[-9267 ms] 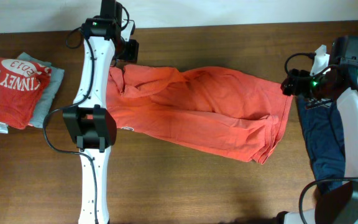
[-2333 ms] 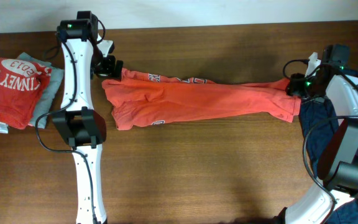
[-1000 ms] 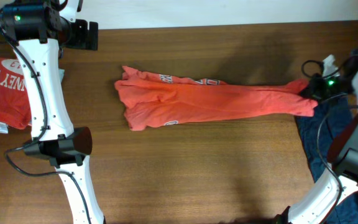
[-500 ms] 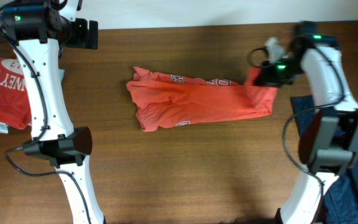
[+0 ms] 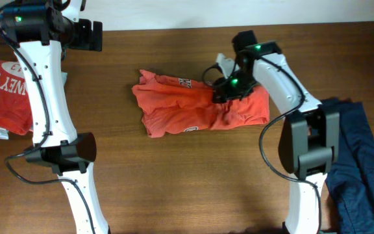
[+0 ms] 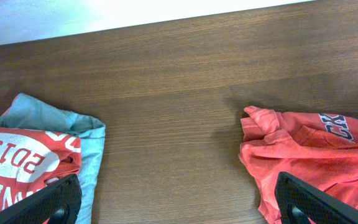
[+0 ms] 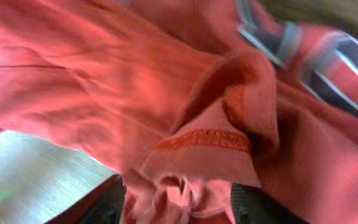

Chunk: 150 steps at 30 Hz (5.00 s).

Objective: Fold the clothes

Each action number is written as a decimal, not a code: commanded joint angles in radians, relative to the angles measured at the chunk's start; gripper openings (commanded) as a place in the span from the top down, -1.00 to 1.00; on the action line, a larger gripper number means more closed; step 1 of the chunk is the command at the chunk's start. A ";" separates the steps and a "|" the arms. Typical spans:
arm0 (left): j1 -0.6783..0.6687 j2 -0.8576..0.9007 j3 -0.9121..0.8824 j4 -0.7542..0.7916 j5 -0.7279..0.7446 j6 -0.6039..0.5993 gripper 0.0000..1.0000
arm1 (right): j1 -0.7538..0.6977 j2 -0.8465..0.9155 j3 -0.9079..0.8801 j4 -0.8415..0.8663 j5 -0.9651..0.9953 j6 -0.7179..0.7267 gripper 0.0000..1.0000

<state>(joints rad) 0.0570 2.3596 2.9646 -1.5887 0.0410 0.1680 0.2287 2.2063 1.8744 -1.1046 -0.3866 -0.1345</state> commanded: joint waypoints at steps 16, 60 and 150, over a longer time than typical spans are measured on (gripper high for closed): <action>0.002 0.004 -0.016 -0.004 0.110 -0.023 -0.98 | 0.019 -0.012 0.125 -0.090 0.243 0.226 -0.24; -0.237 0.436 -0.496 0.142 0.338 0.048 0.98 | -0.381 -0.064 0.293 -0.291 0.253 0.191 -0.53; -0.127 0.108 0.092 0.073 0.235 -0.131 -0.98 | -0.124 -0.021 0.272 -0.269 0.089 0.423 -0.55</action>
<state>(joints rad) -0.0971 2.4981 3.0417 -1.4960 0.2676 0.0586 0.0227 2.1788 2.1487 -1.3952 -0.3740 0.1143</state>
